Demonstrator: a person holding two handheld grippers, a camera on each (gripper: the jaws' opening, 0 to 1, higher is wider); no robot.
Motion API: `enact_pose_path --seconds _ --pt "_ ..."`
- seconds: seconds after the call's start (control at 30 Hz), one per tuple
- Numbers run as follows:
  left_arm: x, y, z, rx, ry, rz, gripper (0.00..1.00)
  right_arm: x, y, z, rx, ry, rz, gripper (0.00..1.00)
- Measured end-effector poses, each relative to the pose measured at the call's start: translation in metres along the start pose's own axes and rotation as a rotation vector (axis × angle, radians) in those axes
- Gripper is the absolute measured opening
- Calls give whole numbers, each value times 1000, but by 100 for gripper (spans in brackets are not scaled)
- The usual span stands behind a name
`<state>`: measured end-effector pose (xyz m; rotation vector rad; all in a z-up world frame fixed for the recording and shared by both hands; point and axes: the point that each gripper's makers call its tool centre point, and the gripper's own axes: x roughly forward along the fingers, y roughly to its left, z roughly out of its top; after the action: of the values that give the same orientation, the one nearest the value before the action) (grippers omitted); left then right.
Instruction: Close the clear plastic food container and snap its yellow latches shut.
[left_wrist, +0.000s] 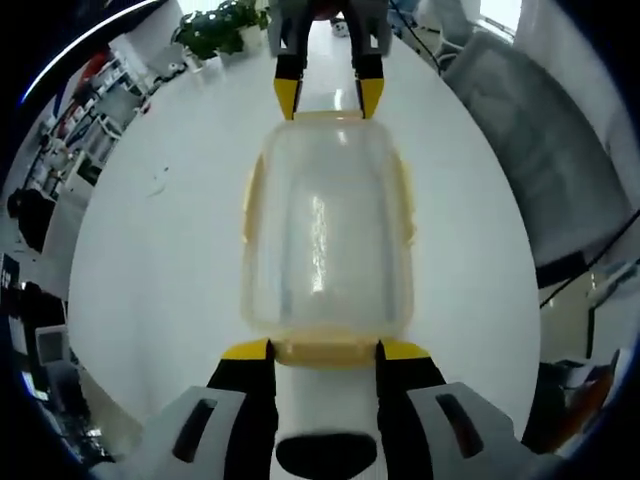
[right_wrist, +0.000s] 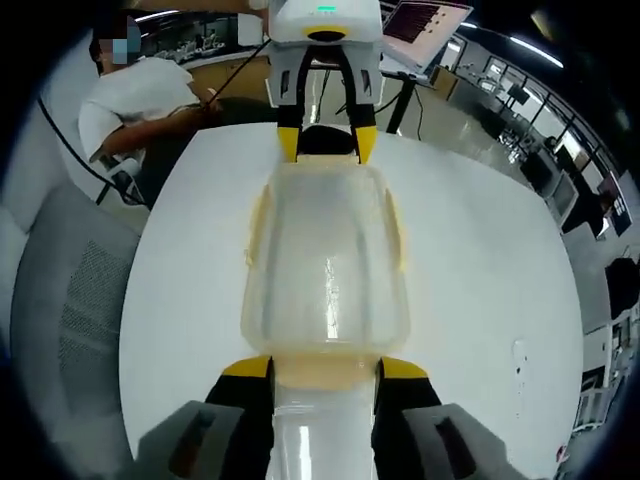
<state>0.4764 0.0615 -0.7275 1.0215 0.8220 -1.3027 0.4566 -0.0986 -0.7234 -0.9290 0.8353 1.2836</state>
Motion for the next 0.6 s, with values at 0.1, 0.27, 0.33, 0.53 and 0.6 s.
enact_pose_path --seconds 0.1,0.27,0.33,0.53,0.6 --pt "0 0 6 6 1 5 37 -6 0 -4 0 2 -6 36" --pt "0 -1 20 6 -9 8 37 -15 1 -14 -3 11 -12 36" --pt "0 0 26 9 -9 11 37 -18 1 -18 -2 12 -14 36" --pt "3 -2 41 1 -10 13 36 -25 0 -34 -10 11 -10 35" --pt "5 -3 46 -4 -17 12 36 -27 1 -39 -11 9 -7 35"
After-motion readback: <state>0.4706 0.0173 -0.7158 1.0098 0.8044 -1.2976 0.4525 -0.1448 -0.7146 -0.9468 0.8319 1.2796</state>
